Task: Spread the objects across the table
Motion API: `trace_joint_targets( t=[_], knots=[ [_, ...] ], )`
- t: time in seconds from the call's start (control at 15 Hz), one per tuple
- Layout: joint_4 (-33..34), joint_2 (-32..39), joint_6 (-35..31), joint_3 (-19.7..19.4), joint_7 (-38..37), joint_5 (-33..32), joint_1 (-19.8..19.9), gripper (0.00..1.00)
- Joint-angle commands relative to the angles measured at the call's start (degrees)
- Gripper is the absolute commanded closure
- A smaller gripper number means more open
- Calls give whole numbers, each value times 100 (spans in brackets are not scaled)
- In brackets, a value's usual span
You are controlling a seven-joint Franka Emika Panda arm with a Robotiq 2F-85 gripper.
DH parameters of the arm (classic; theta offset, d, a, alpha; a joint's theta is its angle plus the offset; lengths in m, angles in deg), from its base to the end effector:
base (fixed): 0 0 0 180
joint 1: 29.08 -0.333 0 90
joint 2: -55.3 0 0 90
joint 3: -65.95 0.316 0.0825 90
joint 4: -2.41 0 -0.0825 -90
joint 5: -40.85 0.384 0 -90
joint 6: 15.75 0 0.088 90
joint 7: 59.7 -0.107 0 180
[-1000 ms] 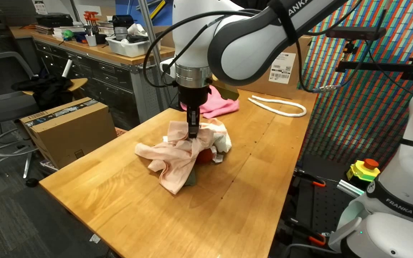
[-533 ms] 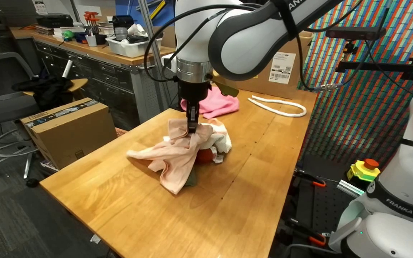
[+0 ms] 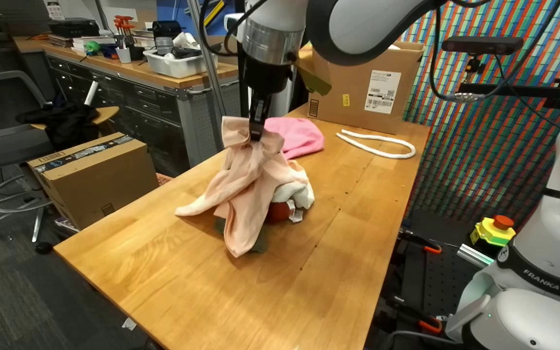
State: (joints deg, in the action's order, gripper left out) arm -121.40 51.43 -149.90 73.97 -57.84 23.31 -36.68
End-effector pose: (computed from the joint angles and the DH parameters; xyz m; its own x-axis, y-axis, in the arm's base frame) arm 0.5277 0.1437 0.4519 0.8478 0.4887 0.2059 0.4286 -0.8601 0.2769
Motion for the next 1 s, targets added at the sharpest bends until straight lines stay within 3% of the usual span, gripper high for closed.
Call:
trace_joint_targets(
  t=[0.0, 0.4, 0.93],
  knots=[
    [152, -650, 276, 78, -879, -577, 84, 97],
    [702, -1159, 907, 325, -2203, -1473, 375, 97],
    [1320, -1397, 1164, 435, -3067, -1747, 611, 96]
  ],
)
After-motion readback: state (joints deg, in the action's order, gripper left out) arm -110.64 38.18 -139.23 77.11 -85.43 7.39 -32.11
